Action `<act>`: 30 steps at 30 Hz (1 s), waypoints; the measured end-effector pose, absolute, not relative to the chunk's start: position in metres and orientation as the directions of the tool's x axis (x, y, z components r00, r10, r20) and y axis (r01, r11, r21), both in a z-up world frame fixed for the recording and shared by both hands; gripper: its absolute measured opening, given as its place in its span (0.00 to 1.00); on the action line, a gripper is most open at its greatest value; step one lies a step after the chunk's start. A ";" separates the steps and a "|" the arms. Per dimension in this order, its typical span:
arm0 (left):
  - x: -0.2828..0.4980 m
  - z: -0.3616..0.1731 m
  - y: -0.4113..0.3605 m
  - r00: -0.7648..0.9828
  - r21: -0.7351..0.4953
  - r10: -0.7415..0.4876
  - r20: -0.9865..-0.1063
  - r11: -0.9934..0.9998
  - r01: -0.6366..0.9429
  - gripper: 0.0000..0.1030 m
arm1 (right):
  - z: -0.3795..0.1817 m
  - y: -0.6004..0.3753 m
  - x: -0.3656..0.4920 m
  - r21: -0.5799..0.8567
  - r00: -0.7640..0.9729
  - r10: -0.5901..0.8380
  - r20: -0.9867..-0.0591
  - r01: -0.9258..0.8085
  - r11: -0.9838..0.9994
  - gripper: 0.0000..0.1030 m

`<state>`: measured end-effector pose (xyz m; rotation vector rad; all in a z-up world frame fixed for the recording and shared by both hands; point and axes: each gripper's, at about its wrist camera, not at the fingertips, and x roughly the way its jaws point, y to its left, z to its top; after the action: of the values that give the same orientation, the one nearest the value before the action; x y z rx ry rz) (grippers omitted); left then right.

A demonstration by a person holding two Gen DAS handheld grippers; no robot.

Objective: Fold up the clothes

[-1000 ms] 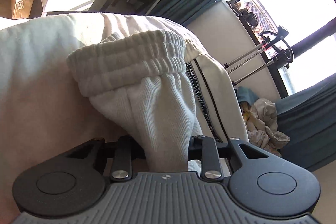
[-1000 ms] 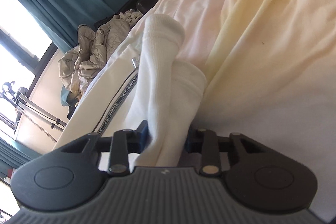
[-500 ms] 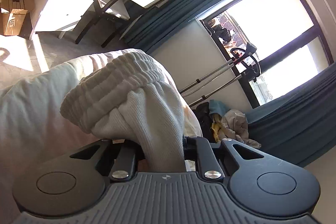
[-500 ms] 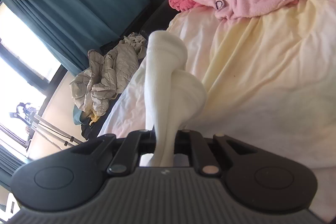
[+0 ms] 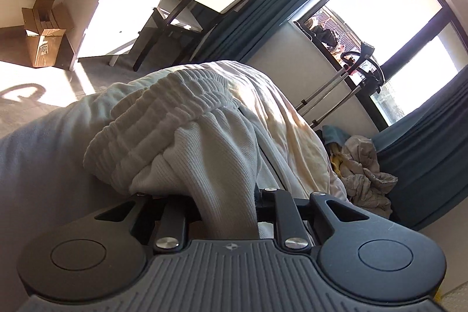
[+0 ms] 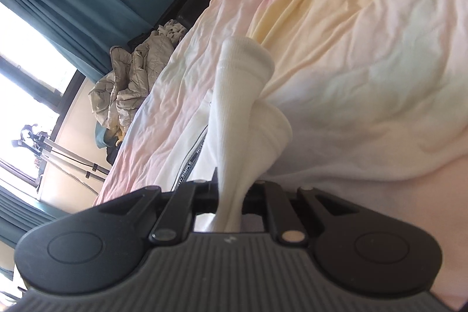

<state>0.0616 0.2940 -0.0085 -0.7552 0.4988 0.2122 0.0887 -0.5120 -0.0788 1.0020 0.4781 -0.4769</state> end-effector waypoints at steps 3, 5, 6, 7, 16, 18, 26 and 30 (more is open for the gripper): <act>0.062 -0.001 0.281 0.847 -0.511 0.035 -0.530 0.784 -0.353 0.40 | -0.086 -0.514 0.091 0.645 0.790 -0.140 -0.596 0.575 0.503 0.09; 0.059 0.007 0.272 0.843 -0.458 0.051 -0.536 0.821 -0.341 0.56 | -0.087 -0.514 0.093 0.629 0.787 -0.136 -0.602 0.572 0.527 0.09; 0.054 0.011 0.267 0.846 -0.438 0.058 -0.530 0.835 -0.332 0.67 | -0.089 -0.515 0.093 0.632 0.788 -0.132 -0.602 0.571 0.525 0.09; 0.050 0.015 0.262 0.849 -0.418 0.064 -0.524 0.849 -0.323 0.75 | -0.091 -0.516 0.093 0.638 0.789 -0.128 -0.601 0.569 0.519 0.09; 0.010 0.046 0.191 0.867 -0.150 0.235 -0.439 0.932 -0.329 0.83 | -0.103 -0.521 0.090 0.667 0.788 -0.114 -0.605 0.580 0.469 0.10; 0.004 0.054 0.170 0.892 -0.099 0.246 -0.380 0.948 -0.303 0.84 | -0.100 -0.518 0.089 0.662 0.789 -0.129 -0.601 0.581 0.474 0.10; 0.037 0.056 0.090 0.933 -0.026 0.065 -0.355 0.996 -0.080 0.87 | -0.090 -0.506 0.086 0.625 0.786 -0.194 -0.587 0.592 0.509 0.10; 0.065 0.037 0.065 0.918 0.016 0.014 -0.397 1.000 -0.008 0.87 | -0.094 -0.505 0.083 0.630 0.779 -0.207 -0.592 0.608 0.484 0.10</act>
<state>0.0647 0.0654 0.0371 0.0138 0.4080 0.0114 0.0828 -0.5045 -0.0937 0.9439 0.4772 -0.5195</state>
